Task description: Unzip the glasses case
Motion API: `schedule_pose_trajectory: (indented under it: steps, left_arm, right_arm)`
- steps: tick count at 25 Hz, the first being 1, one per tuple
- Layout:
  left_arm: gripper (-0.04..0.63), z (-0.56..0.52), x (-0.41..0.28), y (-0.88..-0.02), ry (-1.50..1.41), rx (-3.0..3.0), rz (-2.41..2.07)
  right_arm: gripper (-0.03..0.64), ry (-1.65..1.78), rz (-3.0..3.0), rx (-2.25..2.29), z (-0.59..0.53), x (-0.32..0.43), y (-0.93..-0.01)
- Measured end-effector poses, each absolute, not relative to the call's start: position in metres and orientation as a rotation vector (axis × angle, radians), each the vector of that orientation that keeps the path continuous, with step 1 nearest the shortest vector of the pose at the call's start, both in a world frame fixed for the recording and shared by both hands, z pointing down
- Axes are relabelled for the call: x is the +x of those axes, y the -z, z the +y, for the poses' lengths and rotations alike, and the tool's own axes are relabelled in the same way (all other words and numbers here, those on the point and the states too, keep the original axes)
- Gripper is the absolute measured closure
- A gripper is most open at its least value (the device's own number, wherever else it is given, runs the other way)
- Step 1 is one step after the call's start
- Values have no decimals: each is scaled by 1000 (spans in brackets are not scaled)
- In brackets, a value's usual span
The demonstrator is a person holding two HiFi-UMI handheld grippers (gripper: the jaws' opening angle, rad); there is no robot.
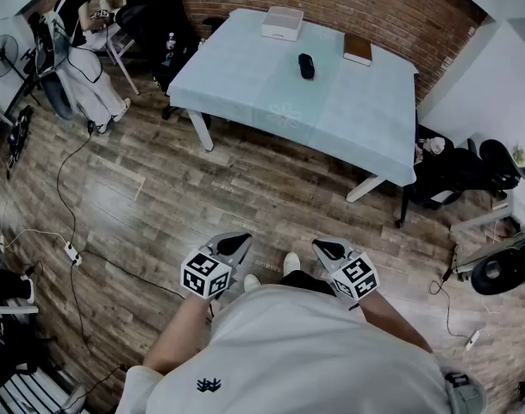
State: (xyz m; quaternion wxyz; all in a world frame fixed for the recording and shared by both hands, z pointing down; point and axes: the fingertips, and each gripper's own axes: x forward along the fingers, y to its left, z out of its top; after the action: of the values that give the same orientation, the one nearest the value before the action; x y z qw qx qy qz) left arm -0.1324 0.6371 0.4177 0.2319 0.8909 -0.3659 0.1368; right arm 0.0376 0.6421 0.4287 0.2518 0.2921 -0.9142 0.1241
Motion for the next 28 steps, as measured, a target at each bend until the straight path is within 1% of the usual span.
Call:
schedule_pose_trajectory:
  steps: [7, 12, 17, 20, 25, 26, 28]
  left_arm:
    - [537, 583, -88, -405, -428, 2502, -1010]
    - [537, 537, -48, -399, -456, 2524, -1010]
    - [537, 496, -14, -391, -462, 2558, -998]
    - [537, 479, -12, -389, -472, 2571, -953]
    - [532, 432, -26, -397, -468, 2611, -866]
    - [528, 418, -28, -397, -453, 2621, -839]
    - [494, 387, -34, -398, -437, 2640, -795]
  right_arm:
    - [617, -302, -2532, 775, 580, 64, -420]
    - [617, -284, -2564, 761, 536, 96, -417]
    - [617, -328, -2578, 770, 499, 118, -426]
    - [617, -413, -2591, 769, 484, 113, -433]
    - [614, -452, -2579, 836, 438, 103, -443]
    - [602, -463, -2576, 862, 425, 101, -442]
    - [589, -493, -2561, 914, 396, 95, -443]
